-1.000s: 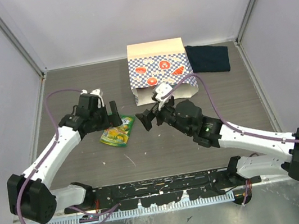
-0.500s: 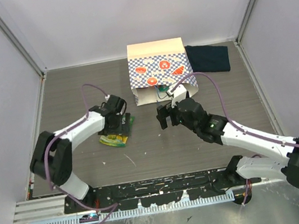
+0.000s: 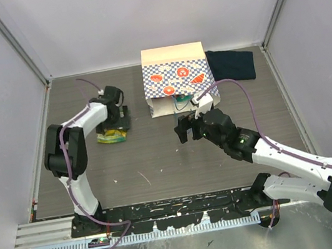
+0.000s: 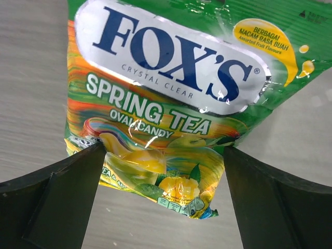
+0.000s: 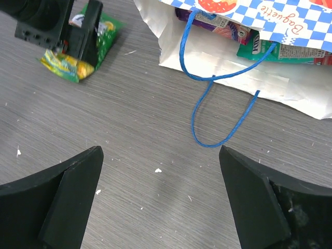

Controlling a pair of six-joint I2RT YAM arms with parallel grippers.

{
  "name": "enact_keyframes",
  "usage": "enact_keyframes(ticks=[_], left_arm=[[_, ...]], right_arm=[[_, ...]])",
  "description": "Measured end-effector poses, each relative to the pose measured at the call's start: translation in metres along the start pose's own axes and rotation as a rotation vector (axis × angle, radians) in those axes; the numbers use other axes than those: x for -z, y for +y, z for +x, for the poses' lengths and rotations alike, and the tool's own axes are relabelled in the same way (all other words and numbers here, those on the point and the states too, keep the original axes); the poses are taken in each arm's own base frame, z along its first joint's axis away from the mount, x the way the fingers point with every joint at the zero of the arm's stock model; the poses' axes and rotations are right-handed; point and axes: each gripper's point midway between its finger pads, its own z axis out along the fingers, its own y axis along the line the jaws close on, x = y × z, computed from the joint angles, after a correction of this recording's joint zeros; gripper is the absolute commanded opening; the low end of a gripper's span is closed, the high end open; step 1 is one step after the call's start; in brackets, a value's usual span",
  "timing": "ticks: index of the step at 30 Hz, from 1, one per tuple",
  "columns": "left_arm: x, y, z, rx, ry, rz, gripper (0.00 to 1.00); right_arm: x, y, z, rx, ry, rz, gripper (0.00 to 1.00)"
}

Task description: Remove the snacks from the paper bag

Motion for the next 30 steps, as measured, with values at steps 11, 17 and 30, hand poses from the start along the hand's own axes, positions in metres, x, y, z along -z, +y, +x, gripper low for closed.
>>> enact_keyframes(ticks=[11, 17, 30], left_arm=[[-0.062, 0.092, -0.139, 0.158, -0.121, -0.045, 0.98], [-0.087, 0.125, -0.196, 0.163, -0.175, -0.042, 0.98], [-0.106, 0.197, -0.213, 0.184, -0.198, -0.077, 0.98]], right_arm=[[0.004, 0.018, -0.001, -0.037, 0.01, -0.097, 1.0], [0.003, 0.024, -0.008, -0.046, -0.022, -0.125, 1.0], [-0.011, 0.033, 0.021, -0.04, 0.053, -0.178, 1.0]])
